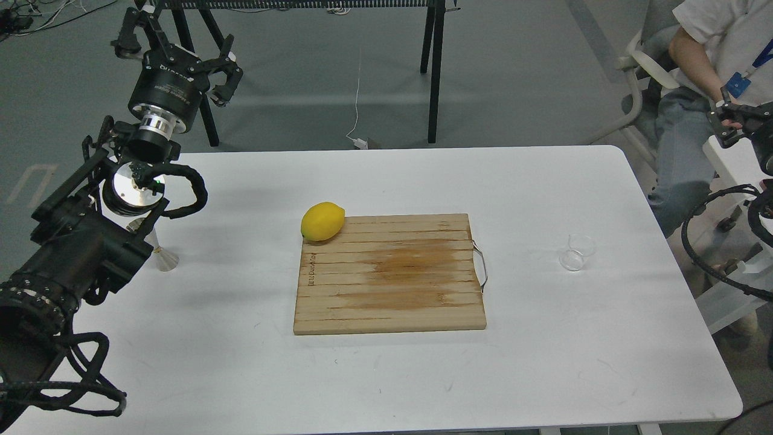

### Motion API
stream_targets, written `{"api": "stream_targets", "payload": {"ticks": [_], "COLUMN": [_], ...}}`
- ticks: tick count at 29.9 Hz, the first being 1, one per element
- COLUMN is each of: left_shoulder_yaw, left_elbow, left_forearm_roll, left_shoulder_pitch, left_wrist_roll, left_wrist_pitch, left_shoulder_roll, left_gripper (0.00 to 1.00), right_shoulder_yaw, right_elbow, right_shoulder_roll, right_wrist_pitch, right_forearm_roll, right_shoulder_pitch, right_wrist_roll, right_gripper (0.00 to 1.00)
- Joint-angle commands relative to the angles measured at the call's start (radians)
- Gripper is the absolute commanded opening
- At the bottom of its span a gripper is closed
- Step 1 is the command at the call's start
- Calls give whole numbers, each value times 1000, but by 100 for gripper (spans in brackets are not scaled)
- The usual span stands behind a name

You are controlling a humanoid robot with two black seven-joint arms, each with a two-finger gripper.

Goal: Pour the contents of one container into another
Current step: 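Lower the left gripper toward the metal jigger beside the board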

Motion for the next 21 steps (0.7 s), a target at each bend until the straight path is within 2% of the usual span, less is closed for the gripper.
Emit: {"api": "stream_targets", "payload": {"ticks": [1,8,10,13,18,21], "left_shoulder_yaw": [6,-5,1,44,90,112], "left_elbow": [0,-29,-93,-257,-444,-579], "left_forearm_roll": [0,-2,0,38,185,276], "left_shoulder_pitch": [1,6,15,50,114,196], "left_wrist_roll": [-3,-2,-9,-13,-14,-14], "left_wrist_pitch": [1,-3,-8,12,158,196], "left_shoulder_roll": [4,21,64,125,253,369], "left_gripper": [100,100,100,100,100,99], "right_shoulder_yaw": [0,-1,-1,2,11,14], "right_elbow": [0,0,0,-1,-5,-3], "right_shoulder_roll": [1,1,0,-5,-10,-8], "right_wrist_pitch": [0,0,0,0,0,0], "right_forearm_roll": [0,0,0,0,2,2], "right_shoulder_pitch": [0,0,-1,-11,-14,-24], "right_wrist_roll": [0,0,-1,0,11,20], "right_gripper": [100,100,100,100,100,100]}}
